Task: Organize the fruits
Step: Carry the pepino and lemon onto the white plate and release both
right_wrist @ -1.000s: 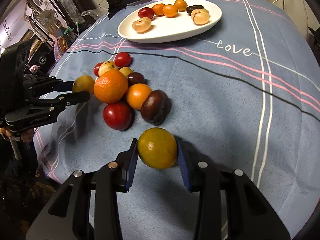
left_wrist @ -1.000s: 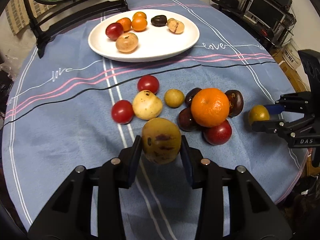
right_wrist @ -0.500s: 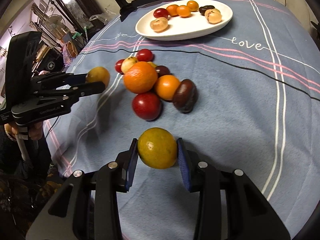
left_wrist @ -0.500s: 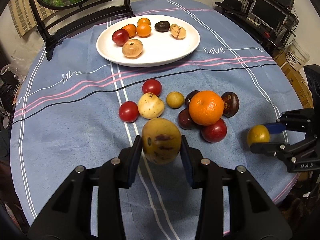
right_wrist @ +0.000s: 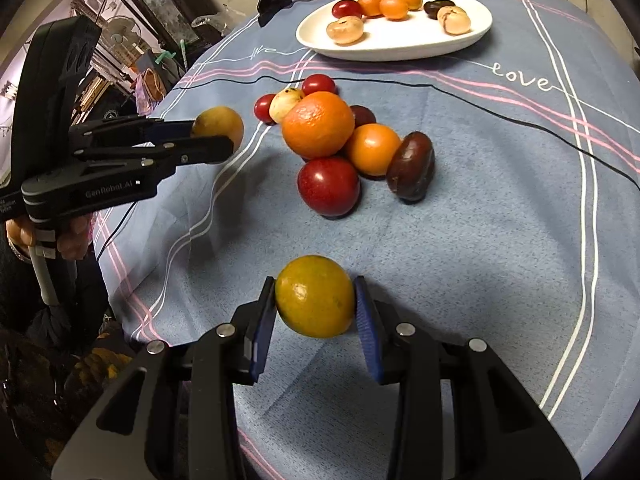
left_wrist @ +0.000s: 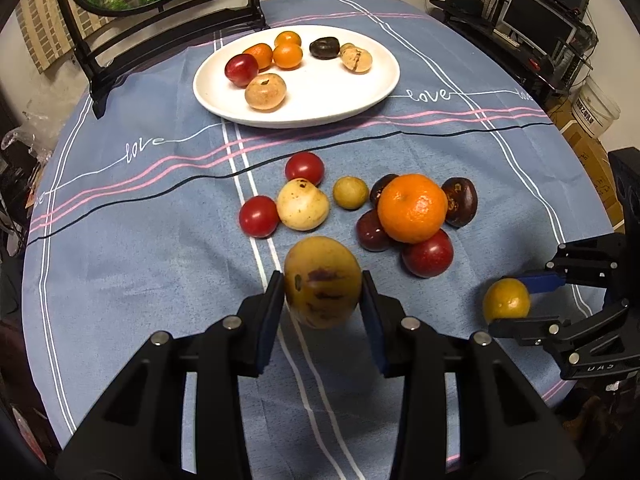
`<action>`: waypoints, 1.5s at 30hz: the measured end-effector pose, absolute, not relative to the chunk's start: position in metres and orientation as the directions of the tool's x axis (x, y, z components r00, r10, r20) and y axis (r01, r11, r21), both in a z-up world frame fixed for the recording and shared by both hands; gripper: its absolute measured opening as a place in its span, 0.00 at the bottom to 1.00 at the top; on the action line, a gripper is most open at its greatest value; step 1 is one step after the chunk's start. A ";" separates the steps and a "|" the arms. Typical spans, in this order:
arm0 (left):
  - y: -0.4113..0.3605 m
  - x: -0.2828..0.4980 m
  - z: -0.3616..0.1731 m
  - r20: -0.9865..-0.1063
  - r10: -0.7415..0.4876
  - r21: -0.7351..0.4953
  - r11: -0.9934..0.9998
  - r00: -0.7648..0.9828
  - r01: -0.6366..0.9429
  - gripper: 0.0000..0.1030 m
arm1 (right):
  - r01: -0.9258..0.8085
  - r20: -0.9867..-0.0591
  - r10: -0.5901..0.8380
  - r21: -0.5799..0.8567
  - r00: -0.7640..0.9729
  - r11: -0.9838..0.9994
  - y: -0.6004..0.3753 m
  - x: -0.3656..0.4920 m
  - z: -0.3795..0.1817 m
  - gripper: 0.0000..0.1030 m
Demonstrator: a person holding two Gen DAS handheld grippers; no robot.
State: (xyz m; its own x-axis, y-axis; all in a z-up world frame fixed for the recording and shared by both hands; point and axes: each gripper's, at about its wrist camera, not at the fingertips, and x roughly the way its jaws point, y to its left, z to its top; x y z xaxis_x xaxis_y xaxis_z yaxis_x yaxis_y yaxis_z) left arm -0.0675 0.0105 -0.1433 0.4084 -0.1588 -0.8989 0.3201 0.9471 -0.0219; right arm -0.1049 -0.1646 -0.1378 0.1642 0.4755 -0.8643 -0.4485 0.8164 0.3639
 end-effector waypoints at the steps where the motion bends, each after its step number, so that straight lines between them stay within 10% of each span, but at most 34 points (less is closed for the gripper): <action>1: 0.012 -0.067 -0.142 -0.898 -0.161 -0.024 0.947 0.409 0.319 0.37 | -0.451 -0.864 0.476 0.364 0.163 0.815 -0.164 -0.104 -0.136 0.37; 17: 0.021 0.024 -0.066 -0.797 -0.204 -0.021 0.950 0.569 0.311 0.30 | -0.503 -0.759 0.524 0.304 0.386 0.809 -0.169 0.006 -0.043 0.37; 28: 0.044 -0.073 -0.129 -0.884 -0.195 0.028 0.886 0.426 0.464 0.62 | -0.501 -0.798 0.551 0.383 0.244 0.776 -0.158 -0.010 -0.090 0.37; 34: 0.028 -0.070 -0.161 -0.893 -0.216 0.000 0.876 0.394 0.481 0.64 | -0.476 -0.808 0.544 0.394 0.229 0.786 -0.158 -0.016 -0.094 0.37; 38: 0.026 -0.066 -0.176 -0.913 -0.271 -0.099 0.872 0.305 0.479 0.33 | -0.473 -0.804 0.545 0.393 0.239 0.788 -0.160 -0.018 -0.092 0.37; 43: 0.031 -0.069 -0.171 -0.914 -0.293 -0.131 0.867 0.281 0.480 0.30 | -0.458 -0.803 0.544 0.400 0.241 0.794 -0.164 -0.018 -0.096 0.37; 45: 0.032 -0.074 -0.169 -0.914 -0.292 -0.122 0.860 0.283 0.495 0.50 | -0.457 -0.801 0.549 0.406 0.238 0.791 -0.164 -0.019 -0.097 0.37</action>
State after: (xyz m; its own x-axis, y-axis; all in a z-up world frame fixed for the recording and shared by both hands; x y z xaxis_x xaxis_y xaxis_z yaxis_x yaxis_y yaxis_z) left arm -0.0739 0.0324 -0.1686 0.2825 -0.2921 -0.9137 0.4949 0.8604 -0.1220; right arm -0.0194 -0.1644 -0.0969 0.2380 0.5487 -0.8014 -0.4574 0.7912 0.4059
